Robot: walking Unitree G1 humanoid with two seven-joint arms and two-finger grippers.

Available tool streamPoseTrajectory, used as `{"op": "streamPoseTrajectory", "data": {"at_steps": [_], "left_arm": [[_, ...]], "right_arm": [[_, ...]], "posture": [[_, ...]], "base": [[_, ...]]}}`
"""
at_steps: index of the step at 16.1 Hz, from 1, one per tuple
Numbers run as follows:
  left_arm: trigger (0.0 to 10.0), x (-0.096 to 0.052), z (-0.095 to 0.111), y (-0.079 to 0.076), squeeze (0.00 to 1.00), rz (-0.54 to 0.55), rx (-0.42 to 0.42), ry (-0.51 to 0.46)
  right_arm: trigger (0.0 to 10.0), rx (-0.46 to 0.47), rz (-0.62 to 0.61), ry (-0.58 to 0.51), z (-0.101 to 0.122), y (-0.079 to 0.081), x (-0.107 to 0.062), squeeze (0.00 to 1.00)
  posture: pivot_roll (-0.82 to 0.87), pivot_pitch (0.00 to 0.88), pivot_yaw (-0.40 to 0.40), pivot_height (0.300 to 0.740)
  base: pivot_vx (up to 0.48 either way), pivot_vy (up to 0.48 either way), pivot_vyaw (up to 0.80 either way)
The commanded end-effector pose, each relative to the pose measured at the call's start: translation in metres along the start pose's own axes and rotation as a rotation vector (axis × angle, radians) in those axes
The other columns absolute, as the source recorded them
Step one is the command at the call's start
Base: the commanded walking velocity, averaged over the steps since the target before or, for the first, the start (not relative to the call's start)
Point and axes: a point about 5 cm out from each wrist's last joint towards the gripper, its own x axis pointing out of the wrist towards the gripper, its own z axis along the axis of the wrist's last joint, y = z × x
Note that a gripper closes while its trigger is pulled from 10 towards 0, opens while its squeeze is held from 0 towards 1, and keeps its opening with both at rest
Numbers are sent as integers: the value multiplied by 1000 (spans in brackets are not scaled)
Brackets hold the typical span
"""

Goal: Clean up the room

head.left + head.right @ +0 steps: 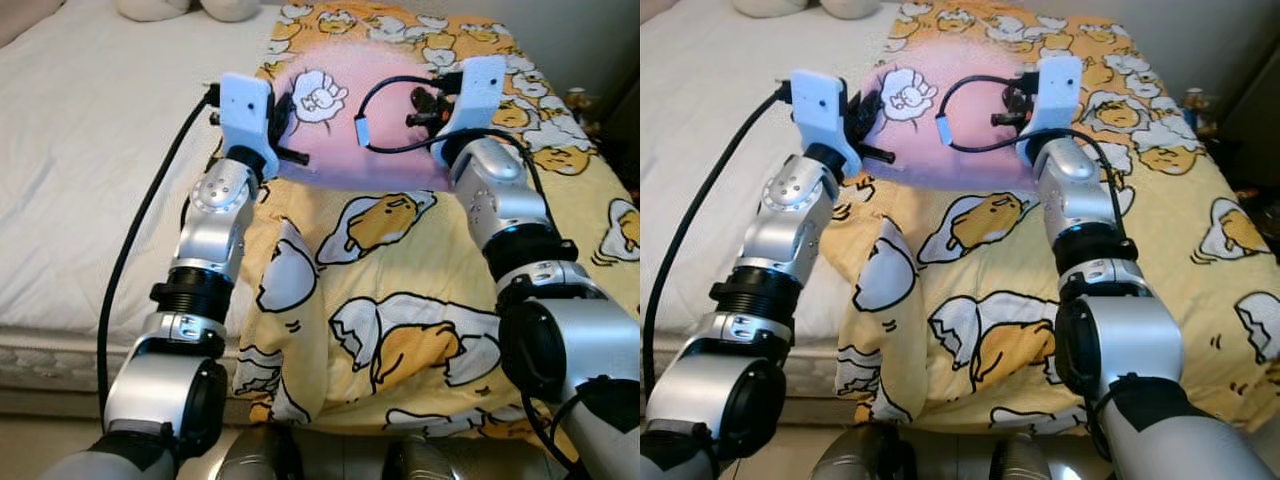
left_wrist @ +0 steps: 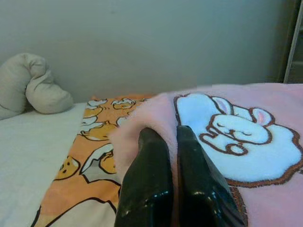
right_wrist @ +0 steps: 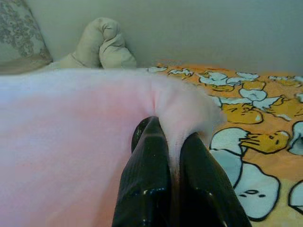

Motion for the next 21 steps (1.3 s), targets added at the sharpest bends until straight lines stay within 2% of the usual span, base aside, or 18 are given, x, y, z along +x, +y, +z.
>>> {"op": "streamPoseTrajectory", "data": {"at_steps": [1,3,6,7,10,13,18,21], "left_arm": [[10000,2,13,9,0,23,27,-31],[10000,3,14,14,0,40,50,-23],[10000,3,9,11,0,56,38,-2],[10000,2,2,8,0,70,-36,36],[10000,0,-4,-6,0,78,-52,59],[10000,0,-6,-11,0,62,-66,57],[10000,3,1,-8,0,76,-19,45],[10000,6,9,4,0,94,15,23]], "right_arm": [[0,-19,-43,-62,11,-9,-2,0],[0,-10,-48,-61,6,-9,-3,0],[0,-14,-49,-56,0,-10,-5,0],[0,-12,-35,-50,-3,-8,-6,0],[0,-3,-9,-29,-9,-3,-6,0],[0,-31,11,-16,-11,1,-5,0],[0,-59,38,-39,-9,8,-4,0],[0,-86,18,-75,-3,5,-5,0]], "posture": [[-52,0,-2,696],[-58,0,6,696],[-58,0,10,696],[-56,0,9,696],[-52,0,10,696],[-50,0,7,696],[-57,0,15,696],[-62,0,19,696]], "base": [[0,480,0],[0,480,0],[0,480,0],[0,480,0],[0,480,0],[0,480,0],[0,480,720],[0,480,231]]}}
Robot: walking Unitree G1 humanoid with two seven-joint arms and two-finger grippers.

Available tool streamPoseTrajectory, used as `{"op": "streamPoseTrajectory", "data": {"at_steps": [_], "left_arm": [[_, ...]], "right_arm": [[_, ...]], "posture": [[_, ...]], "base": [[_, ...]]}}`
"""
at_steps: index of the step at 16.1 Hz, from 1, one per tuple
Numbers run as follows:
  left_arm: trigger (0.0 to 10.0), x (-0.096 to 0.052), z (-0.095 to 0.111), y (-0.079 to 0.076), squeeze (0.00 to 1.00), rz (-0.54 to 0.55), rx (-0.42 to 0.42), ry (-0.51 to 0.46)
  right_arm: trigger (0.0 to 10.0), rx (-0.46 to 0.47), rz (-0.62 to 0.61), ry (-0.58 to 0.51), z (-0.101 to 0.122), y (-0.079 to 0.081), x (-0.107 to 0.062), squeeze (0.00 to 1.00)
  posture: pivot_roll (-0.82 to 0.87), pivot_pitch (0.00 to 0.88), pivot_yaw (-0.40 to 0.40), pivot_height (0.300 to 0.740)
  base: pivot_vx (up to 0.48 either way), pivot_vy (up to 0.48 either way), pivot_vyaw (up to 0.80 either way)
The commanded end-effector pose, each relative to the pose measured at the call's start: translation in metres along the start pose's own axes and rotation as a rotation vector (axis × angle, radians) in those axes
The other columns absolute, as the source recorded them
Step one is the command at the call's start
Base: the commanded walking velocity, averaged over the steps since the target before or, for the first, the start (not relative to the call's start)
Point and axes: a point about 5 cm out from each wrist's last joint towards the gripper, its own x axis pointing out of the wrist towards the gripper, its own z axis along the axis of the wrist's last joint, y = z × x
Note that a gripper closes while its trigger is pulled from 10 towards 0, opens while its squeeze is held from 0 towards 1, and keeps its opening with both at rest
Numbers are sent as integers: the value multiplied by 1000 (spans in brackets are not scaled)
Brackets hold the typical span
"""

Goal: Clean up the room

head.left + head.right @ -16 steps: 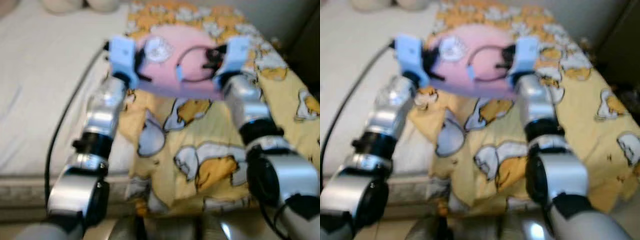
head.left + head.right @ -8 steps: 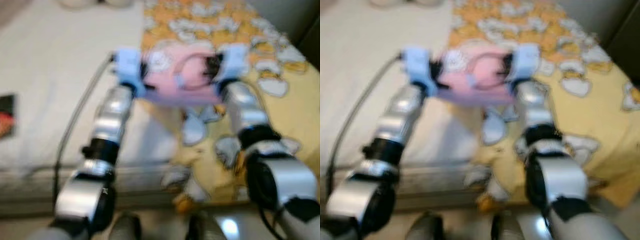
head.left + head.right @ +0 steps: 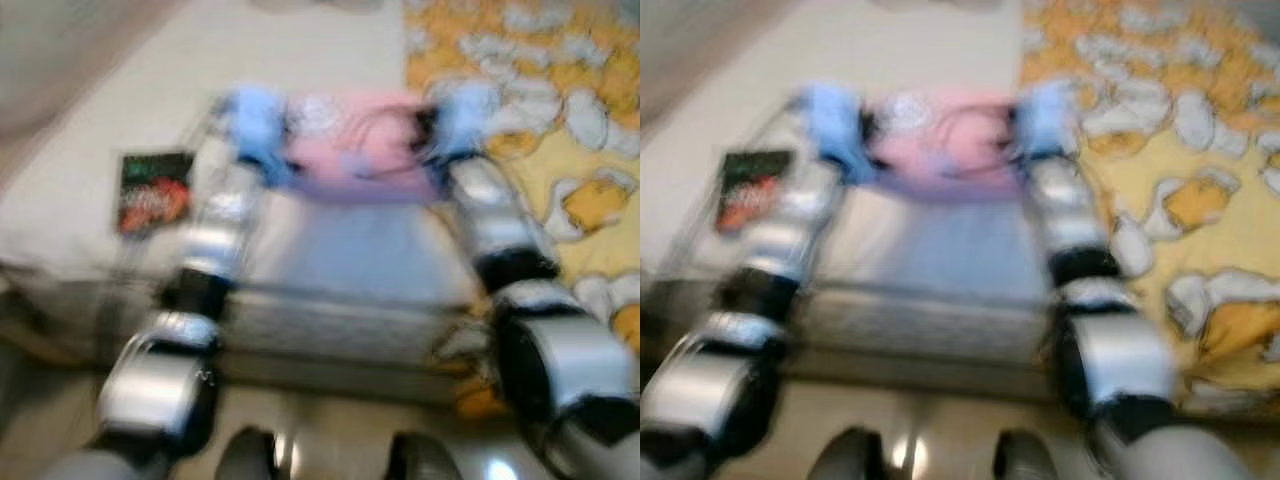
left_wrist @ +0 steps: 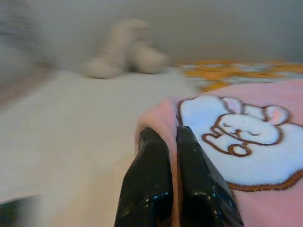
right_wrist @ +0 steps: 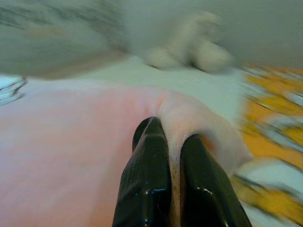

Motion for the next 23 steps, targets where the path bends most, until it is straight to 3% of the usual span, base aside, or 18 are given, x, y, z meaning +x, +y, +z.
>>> {"op": "streamPoseTrajectory", "data": {"at_steps": [1,4,6,14,16,23], "left_arm": [[10000,4,18,-4,0,-3,14,-79],[10000,4,18,-4,0,-5,9,-79],[10000,3,15,-11,0,-22,4,-82],[10000,7,15,-10,0,-51,57,-73],[10000,8,13,-8,0,-77,54,-62],[10000,9,15,-7,0,-116,71,-89]], "right_arm": [[0,-23,-58,-56,12,-21,-4,0],[0,-41,-56,-58,11,-21,-5,0],[0,-69,-45,-69,12,-18,-5,0],[0,-110,-76,-108,16,-21,-8,0],[0,-108,-117,-129,18,-26,-10,0],[0,-135,-131,-144,16,-24,-12,0]], "posture": [[-63,0,21,696],[-67,0,25,696],[-69,0,24,696],[-77,0,26,704],[-81,0,30,704],[-87,0,36,704]], "base": [[0,480,0],[0,480,0],[0,480,659],[0,480,550],[0,0,0],[472,0,-341]]}}
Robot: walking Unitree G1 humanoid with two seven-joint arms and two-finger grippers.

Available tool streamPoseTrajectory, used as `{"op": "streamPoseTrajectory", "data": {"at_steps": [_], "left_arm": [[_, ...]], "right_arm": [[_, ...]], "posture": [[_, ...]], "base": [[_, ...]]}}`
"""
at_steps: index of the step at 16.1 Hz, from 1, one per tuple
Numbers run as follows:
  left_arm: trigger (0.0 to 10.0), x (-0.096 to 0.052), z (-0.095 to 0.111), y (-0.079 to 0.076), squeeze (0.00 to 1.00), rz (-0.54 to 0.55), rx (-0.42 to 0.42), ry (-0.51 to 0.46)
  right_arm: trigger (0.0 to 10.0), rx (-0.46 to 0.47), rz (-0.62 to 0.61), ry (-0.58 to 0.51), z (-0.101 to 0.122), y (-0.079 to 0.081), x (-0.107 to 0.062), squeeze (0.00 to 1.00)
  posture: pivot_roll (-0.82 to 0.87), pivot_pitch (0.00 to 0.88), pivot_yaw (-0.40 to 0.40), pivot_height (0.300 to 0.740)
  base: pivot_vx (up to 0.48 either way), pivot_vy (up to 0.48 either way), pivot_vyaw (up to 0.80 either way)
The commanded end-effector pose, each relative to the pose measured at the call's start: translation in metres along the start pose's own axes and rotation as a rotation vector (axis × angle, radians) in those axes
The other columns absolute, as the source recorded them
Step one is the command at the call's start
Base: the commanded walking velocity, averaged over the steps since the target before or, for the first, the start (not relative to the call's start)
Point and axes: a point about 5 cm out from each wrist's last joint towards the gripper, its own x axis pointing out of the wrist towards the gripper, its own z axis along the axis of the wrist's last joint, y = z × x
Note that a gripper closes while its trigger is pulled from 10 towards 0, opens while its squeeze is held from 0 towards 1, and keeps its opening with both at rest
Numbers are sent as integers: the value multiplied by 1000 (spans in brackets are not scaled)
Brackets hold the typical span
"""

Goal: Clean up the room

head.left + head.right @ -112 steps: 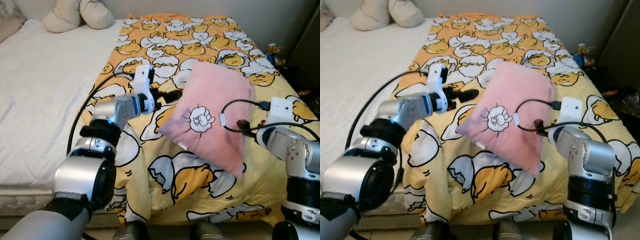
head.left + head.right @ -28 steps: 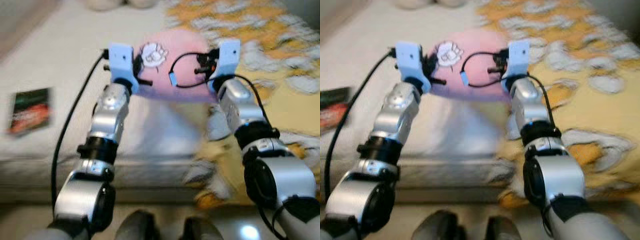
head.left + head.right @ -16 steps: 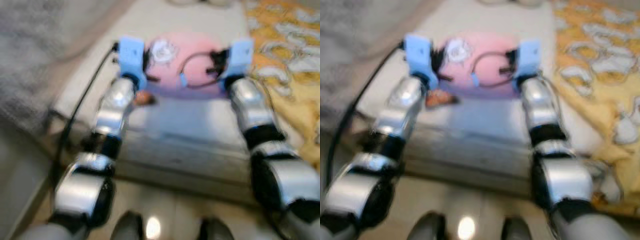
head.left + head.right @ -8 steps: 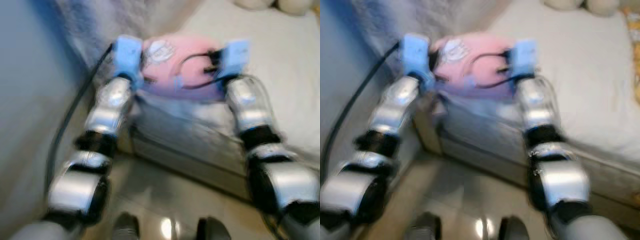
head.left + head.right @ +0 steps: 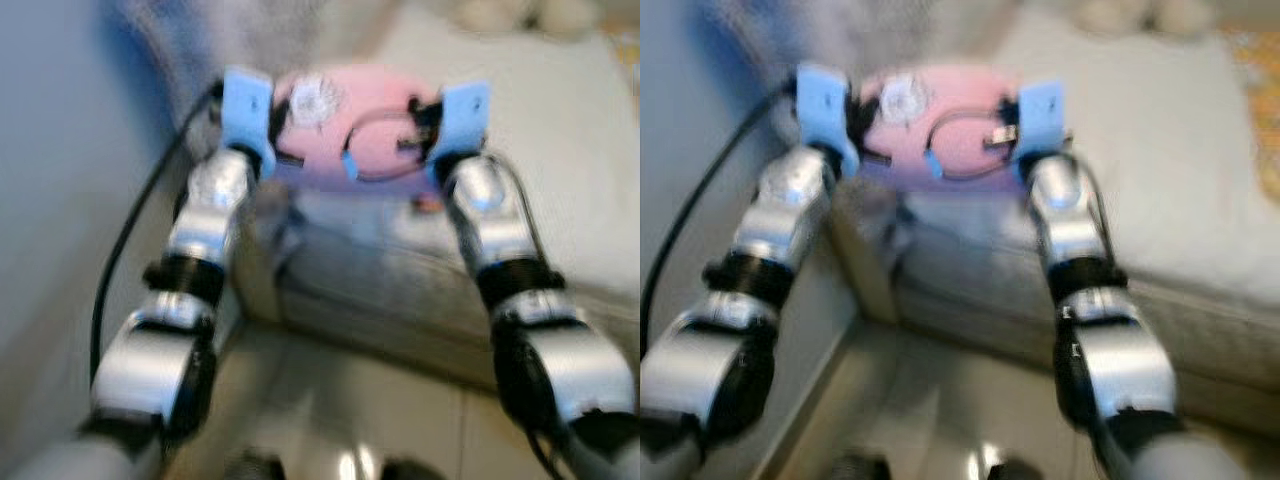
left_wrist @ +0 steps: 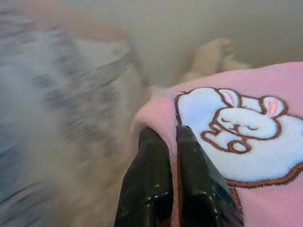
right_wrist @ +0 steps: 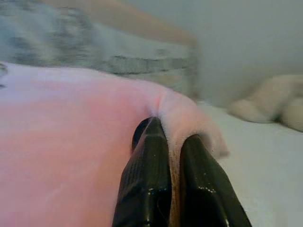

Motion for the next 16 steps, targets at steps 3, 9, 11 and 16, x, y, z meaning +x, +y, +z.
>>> {"op": "streamPoseTrajectory", "data": {"at_steps": [3,9,11,16], "left_arm": [[10000,1,9,13,0,32,31,-30],[10000,3,9,14,0,55,29,-29],[10000,4,10,20,0,114,16,-22],[10000,3,5,23,0,174,-15,-1]], "right_arm": [[0,-2,-12,-63,12,2,3,0],[0,-4,-6,-62,12,3,3,0],[0,-1,0,-55,11,2,3,0],[0,-8,50,3,7,4,6,0]], "posture": [[-85,0,36,704],[-85,0,39,704],[-86,0,38,704],[-86,0,29,704]], "base": [[480,0,-533],[480,0,0],[480,0,0],[475,0,0]]}}
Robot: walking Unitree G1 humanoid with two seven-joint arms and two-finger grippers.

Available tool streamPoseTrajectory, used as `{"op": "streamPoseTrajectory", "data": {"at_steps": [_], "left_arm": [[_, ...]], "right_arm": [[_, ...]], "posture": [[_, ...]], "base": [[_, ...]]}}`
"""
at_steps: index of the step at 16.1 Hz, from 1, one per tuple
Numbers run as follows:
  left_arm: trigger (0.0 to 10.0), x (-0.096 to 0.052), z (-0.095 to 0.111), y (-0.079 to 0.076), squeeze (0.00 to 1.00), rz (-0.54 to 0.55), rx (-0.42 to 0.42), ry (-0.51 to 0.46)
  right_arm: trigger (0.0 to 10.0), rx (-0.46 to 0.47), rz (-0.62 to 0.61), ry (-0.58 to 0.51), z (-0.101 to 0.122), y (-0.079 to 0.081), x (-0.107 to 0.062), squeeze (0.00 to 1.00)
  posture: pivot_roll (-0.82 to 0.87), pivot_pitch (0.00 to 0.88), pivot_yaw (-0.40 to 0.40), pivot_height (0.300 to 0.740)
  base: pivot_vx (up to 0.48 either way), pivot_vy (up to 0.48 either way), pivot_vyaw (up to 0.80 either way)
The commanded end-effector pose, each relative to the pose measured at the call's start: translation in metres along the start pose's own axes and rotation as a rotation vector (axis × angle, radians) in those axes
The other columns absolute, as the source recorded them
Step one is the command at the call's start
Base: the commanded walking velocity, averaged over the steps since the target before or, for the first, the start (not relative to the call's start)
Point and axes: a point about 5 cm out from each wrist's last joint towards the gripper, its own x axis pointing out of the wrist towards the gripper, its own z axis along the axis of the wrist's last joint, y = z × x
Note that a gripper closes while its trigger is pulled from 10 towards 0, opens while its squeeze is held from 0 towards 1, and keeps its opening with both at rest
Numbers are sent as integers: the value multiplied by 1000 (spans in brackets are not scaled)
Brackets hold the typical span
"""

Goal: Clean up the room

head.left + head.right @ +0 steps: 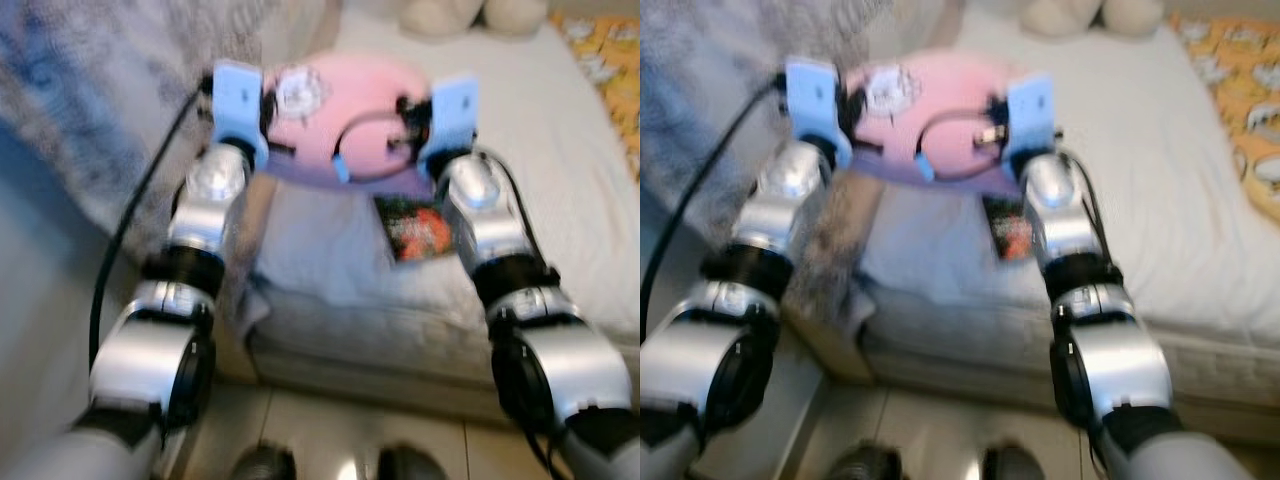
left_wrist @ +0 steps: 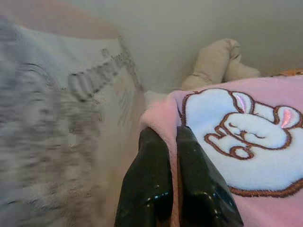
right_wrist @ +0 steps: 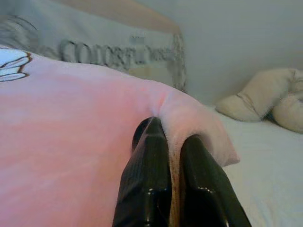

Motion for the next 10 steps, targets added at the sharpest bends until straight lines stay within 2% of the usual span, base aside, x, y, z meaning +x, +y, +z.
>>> {"op": "streamPoseTrajectory", "data": {"at_steps": [1,6,10], "left_arm": [[10000,4,8,4,0,42,-16,-23],[10000,8,4,-7,0,55,-54,5],[10000,9,-3,-14,0,89,-70,38]], "right_arm": [[0,-20,-38,-4,8,-16,2,0],[0,-118,17,17,20,-20,11,0],[0,-204,80,87,21,-19,16,0]], "posture": [[-84,0,28,704],[-73,0,24,704],[-58,0,21,704]], "base": [[472,0,0],[473,0,0],[468,0,0]]}}
